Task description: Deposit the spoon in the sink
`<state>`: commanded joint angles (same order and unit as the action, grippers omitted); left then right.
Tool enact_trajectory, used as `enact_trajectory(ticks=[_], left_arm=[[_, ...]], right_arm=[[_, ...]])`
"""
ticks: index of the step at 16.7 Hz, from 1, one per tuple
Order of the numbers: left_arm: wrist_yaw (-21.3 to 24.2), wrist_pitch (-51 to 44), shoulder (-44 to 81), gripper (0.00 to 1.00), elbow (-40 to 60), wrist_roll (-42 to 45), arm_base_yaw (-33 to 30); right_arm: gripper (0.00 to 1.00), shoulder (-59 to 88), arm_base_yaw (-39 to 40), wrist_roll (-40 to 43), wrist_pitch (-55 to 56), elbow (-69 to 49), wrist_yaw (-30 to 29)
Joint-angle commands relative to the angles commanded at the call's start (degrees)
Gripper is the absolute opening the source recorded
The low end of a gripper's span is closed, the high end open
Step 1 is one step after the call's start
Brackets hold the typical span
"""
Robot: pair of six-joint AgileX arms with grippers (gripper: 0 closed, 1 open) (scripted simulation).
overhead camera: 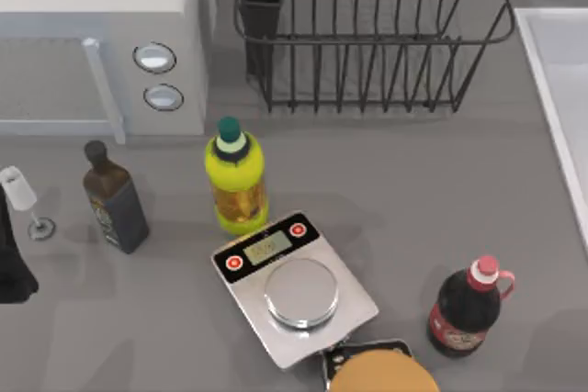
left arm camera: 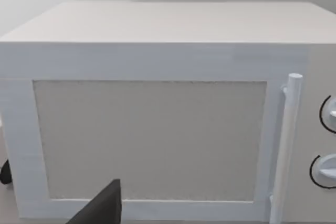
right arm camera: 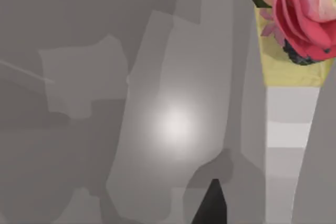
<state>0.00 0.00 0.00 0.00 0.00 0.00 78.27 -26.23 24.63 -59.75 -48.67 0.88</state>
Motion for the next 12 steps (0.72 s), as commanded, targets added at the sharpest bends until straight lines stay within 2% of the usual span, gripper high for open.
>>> enact_trajectory(ticks=[3, 8, 12], left_arm=[[0.0, 0.0, 0.0, 1.0, 0.0, 0.0, 0.0], [0.0, 0.0, 0.0, 1.0, 0.0, 0.0, 0.0], [0.0, 0.0, 0.0, 1.0, 0.0, 0.0, 0.0]], right_arm=[[0.0, -2.5, 0.1, 0.0, -4.7, -3.3, 0.0], [0.0, -2.5, 0.1, -0.1, -4.9, -3.4, 0.0], [0.0, 2.9, 0.9, -1.1, -7.3, -9.4, -0.1]])
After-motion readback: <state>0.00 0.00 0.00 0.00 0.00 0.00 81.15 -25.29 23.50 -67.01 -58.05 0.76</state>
